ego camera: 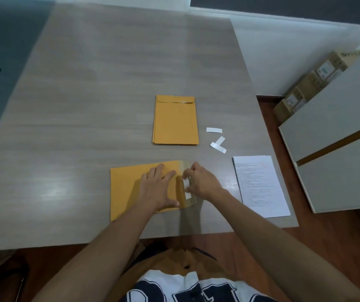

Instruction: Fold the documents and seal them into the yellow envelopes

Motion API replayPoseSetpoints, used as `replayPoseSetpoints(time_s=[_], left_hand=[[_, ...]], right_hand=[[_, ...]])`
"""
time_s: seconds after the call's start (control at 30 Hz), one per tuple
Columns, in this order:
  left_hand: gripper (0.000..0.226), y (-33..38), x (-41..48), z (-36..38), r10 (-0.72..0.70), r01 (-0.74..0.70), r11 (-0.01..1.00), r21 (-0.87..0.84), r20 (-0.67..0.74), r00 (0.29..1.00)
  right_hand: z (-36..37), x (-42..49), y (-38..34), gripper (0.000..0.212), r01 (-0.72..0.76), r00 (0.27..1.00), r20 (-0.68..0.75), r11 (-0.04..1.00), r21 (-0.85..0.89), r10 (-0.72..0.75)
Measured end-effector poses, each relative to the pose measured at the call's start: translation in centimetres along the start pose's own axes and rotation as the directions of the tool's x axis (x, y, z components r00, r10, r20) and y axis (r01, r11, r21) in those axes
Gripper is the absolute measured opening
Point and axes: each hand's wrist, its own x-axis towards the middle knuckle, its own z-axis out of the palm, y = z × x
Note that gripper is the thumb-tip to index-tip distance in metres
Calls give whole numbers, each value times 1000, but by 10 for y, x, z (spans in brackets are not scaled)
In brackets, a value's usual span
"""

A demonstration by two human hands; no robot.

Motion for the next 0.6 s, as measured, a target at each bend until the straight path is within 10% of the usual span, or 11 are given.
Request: replayPoseSetpoints(time_s=[0.3,0.6], left_hand=[[109,1,0,-3,-4,4,1000,6,16,1000],[109,2,2,-4,-5,6,1000,-20,8,1000]], right_hand=[[0,-2,9,18,-60,989,-107,941,332,101],[-30,21,46,40,-300,785,27,342,890,618]])
